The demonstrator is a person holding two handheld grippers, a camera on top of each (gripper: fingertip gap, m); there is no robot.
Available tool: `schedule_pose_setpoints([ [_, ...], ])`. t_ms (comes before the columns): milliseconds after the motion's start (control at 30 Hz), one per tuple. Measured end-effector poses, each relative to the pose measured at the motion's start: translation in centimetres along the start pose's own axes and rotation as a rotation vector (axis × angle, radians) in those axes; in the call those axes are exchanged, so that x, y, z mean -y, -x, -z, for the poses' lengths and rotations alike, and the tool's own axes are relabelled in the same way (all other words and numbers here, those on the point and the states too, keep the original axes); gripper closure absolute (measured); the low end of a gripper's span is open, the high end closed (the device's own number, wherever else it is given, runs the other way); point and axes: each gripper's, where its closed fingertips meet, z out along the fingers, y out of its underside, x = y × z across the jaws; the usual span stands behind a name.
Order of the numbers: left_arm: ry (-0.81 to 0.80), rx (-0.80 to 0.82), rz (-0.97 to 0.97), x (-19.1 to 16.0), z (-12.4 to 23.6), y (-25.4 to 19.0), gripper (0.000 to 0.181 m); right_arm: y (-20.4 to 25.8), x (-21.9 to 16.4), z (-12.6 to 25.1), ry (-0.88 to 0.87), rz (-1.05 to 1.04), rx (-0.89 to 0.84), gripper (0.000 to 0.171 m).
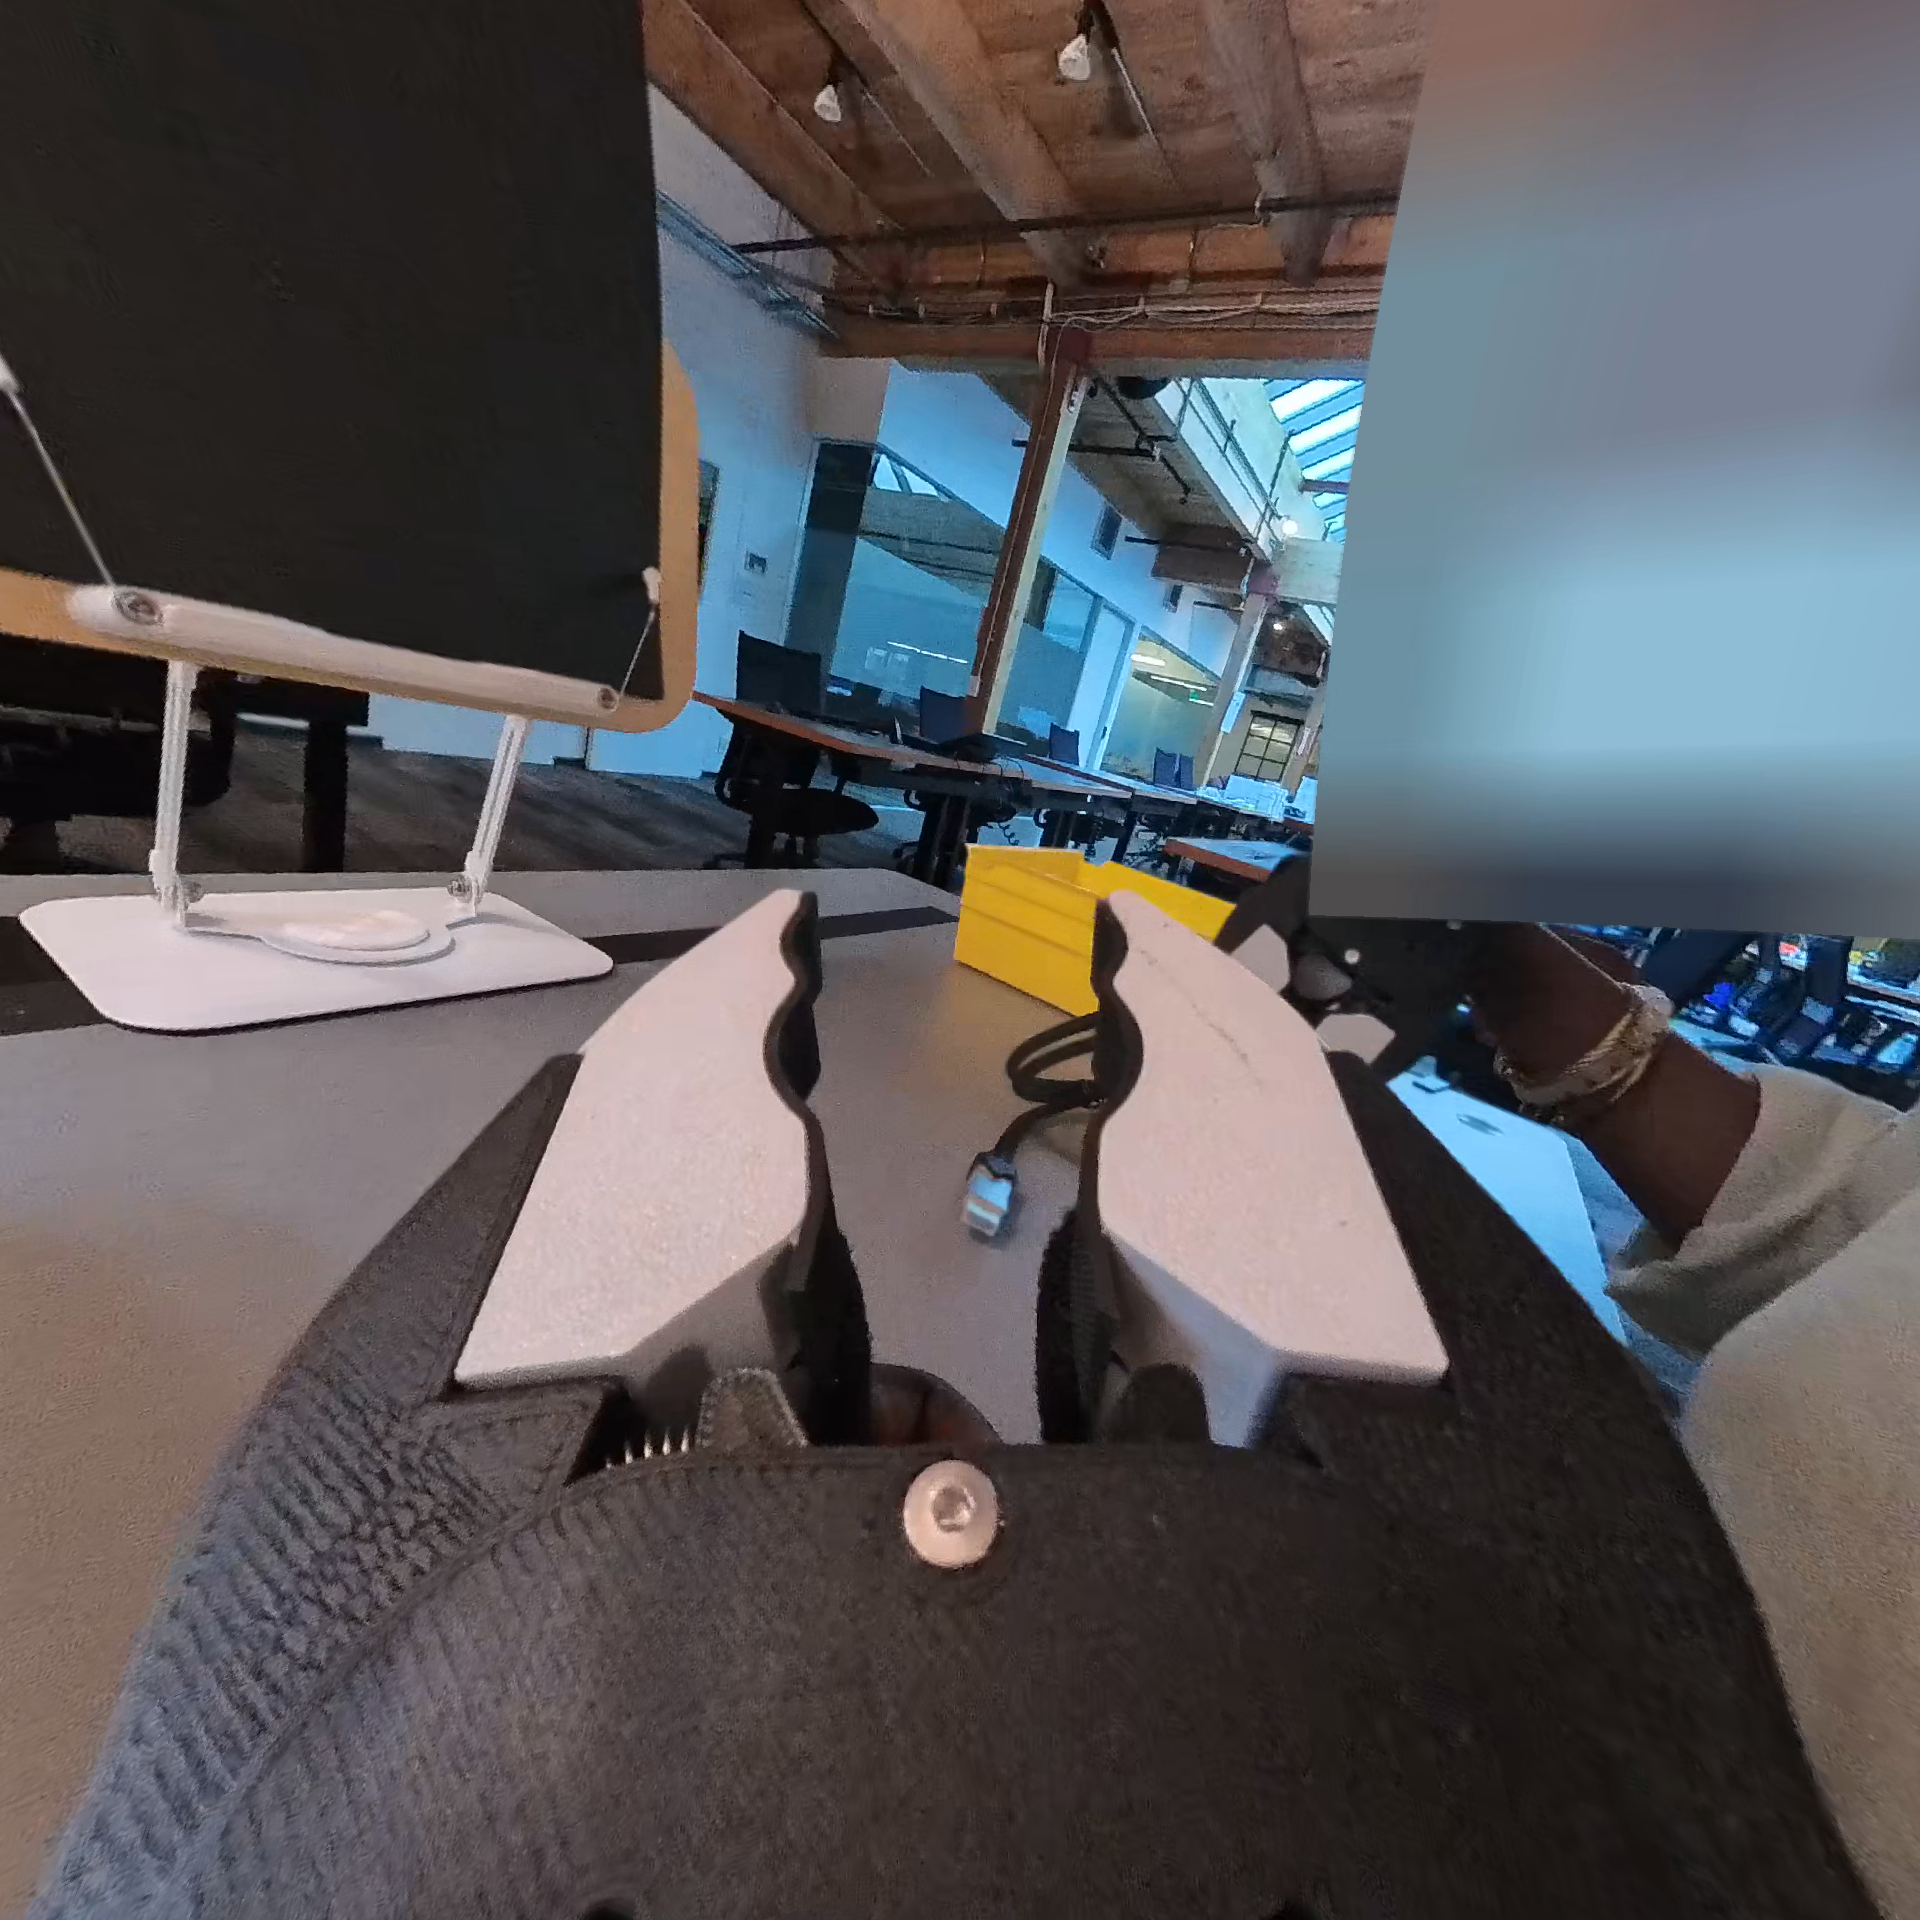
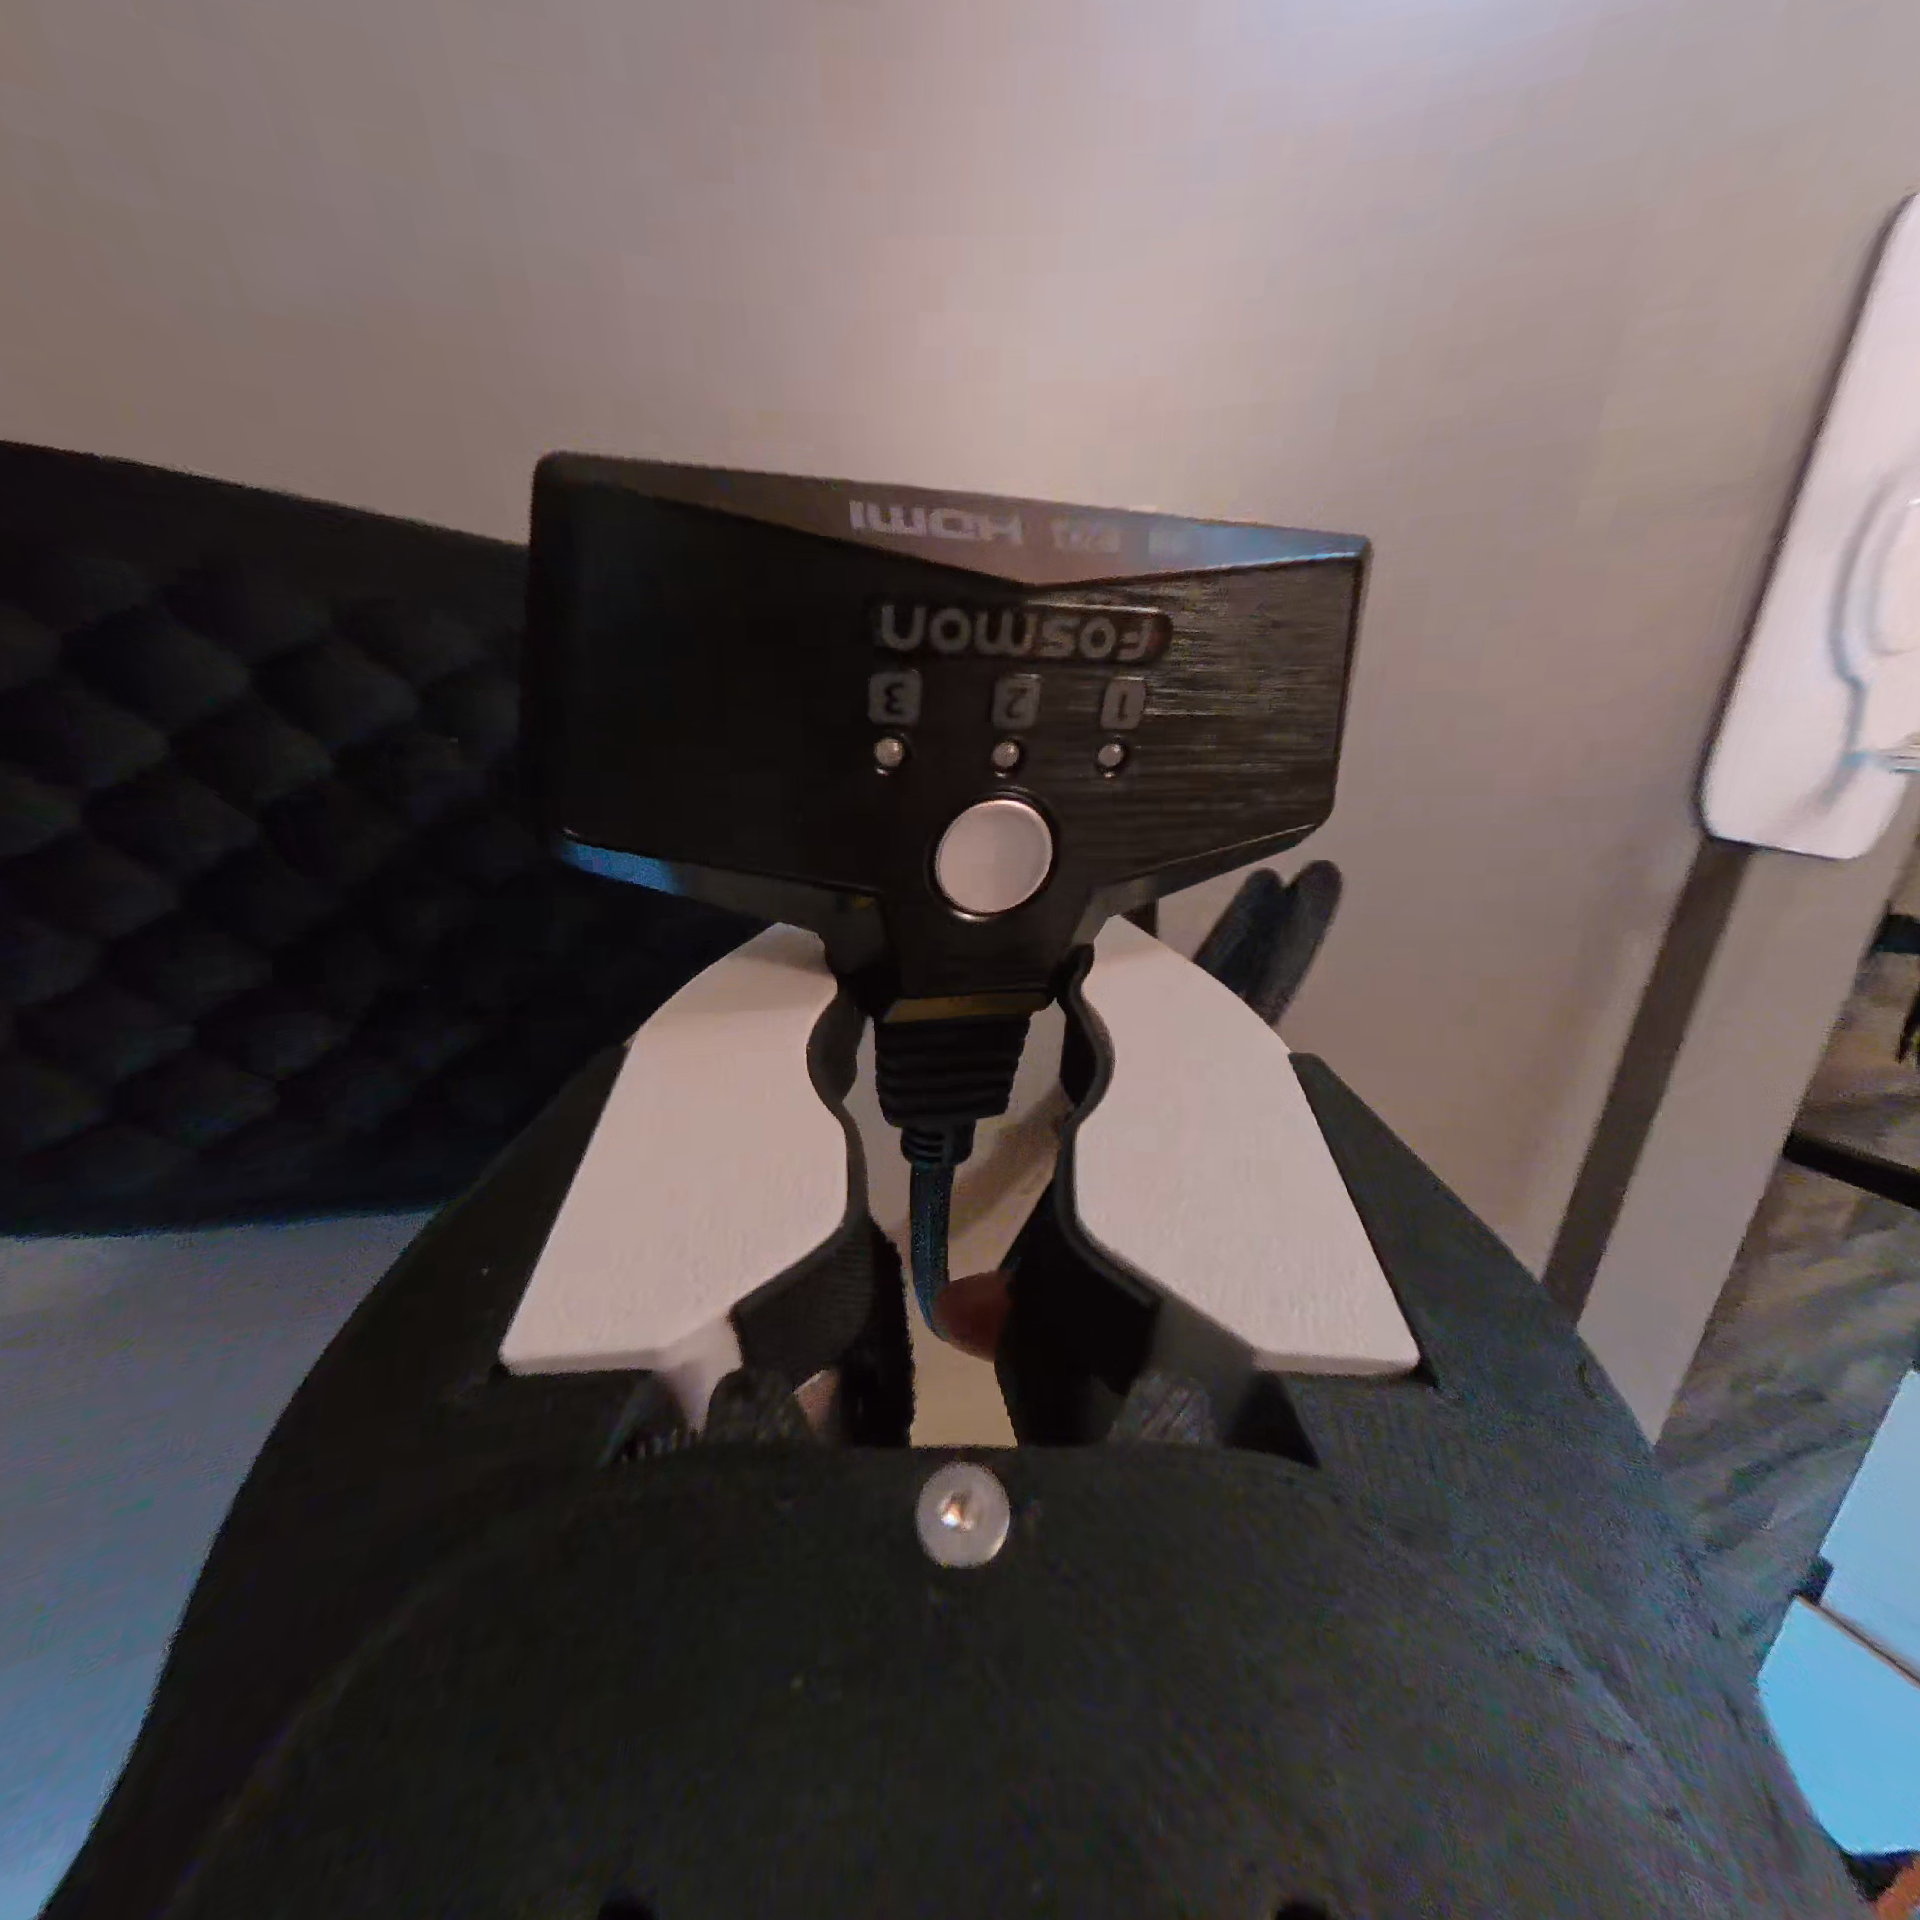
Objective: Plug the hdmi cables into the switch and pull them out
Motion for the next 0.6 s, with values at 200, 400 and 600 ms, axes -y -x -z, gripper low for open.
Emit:
schedule_pose_setpoints([
  [200,0.050,0.003,-0.002,-0.9,0.0,0.2,0.131,0.9,-1.8,-2.4,0.176,0.056,0.025,0.137],
  [400,0.137,-0.001,-0.064,-0.7,1.5,0.0,0.131,0.5,-2.0,-2.2,0.203,-0.003,-0.026,0.136],
  [600,0.270,0.201,-0.262,3.7,6.2,4.0,0.131,0.8,0.2,0.1,-0.033,-0.233,-0.067,0.115],
])
